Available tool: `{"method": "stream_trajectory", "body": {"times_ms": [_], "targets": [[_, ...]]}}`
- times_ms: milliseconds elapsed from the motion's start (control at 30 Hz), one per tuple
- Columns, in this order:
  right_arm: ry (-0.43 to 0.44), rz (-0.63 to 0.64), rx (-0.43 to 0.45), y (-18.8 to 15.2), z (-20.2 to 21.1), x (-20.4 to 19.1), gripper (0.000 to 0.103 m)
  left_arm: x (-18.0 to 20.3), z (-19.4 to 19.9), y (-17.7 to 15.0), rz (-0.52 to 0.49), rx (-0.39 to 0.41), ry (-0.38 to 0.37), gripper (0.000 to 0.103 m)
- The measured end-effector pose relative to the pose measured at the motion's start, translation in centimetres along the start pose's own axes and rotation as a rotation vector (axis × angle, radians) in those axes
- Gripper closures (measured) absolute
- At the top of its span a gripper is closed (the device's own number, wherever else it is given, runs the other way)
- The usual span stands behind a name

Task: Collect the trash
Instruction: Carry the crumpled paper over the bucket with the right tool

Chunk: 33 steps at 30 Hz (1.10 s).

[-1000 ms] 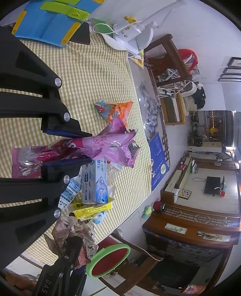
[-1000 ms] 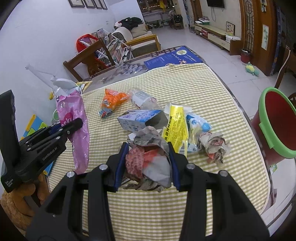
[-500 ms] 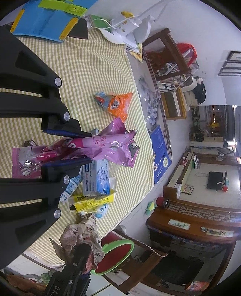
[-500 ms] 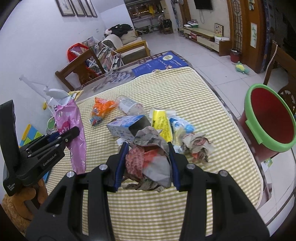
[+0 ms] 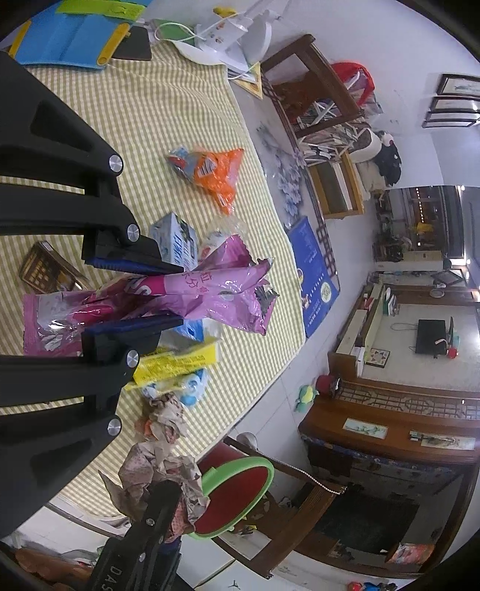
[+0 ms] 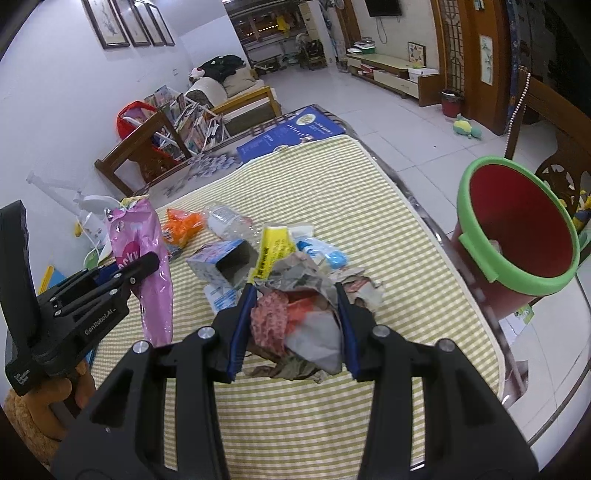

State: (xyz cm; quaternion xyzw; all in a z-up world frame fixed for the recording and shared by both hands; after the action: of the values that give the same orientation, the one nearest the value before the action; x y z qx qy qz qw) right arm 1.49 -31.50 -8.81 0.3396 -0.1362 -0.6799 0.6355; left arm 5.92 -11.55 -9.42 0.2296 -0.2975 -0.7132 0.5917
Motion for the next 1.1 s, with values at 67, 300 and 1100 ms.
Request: {"method": "stream_trajectory", "body": {"times_ms": [67, 300, 1100], "targets": [[-0.003, -0.003, 0.004, 0.1, 0.2, 0.5, 0.062, 0.8, -0.2, 0.3, -0.008, 0.0, -0.003, 0.084], [-0.012, -0.001, -0.004, 1.0, 0.6, 3.4, 0.062, 3.3, -0.9, 1.0, 0.0, -0.008, -0.015, 0.084], [0.051, -0.019, 0.004, 5.8, 1.7, 16.1, 0.062, 15.8, -3.9, 5.3, -0.015, -0.015, 0.02, 0.084]]}}
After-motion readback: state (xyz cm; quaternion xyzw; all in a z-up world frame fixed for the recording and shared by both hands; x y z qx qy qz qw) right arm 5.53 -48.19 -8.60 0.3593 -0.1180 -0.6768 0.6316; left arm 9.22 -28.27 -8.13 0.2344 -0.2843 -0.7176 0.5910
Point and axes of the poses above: each gripper's, at about its wrist camera, not at the fingertips, and z roughly against the way its jaws point, x to its right, y to its top, the point moved 4 cm from there along -z, roughly the way its jaws point, and after that the axes turned 1 degree about y, right-handed, at the moved point
